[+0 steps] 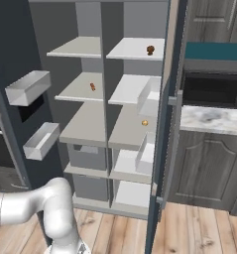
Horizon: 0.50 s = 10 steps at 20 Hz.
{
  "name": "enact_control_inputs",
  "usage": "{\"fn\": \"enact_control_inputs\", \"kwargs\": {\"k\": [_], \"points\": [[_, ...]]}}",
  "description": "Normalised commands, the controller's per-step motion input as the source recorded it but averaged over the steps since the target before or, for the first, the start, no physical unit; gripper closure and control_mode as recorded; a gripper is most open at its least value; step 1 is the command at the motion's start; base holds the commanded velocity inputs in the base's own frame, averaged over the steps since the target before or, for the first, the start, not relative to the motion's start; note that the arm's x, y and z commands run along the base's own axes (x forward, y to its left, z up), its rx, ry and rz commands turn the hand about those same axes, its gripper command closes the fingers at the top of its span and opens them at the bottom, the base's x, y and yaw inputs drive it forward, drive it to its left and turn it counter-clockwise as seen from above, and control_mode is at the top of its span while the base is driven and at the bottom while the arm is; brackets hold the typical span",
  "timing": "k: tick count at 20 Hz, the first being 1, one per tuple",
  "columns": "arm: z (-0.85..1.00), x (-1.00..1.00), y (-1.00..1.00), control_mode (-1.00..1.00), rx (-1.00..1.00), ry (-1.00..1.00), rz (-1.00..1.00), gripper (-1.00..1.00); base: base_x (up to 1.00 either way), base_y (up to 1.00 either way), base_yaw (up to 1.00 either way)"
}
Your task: Pick up the frozen chicken drumstick from the freezer, place it on any shelf in the fridge, and close the fridge and freezer doors when done.
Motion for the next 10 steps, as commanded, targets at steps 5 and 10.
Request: {"fn": "enact_control_inputs", "kwargs": {"k": [5,10], "points": [[0.00,0.00,-1.00,-1.00,0.00,-0.23,0.01,-1.00,0.00,0.00,0.00],[0.00,0.00,-1.00,-1.00,0.00,-0.30,0.04,-1.00,0.00,0.00,0.00]]}}
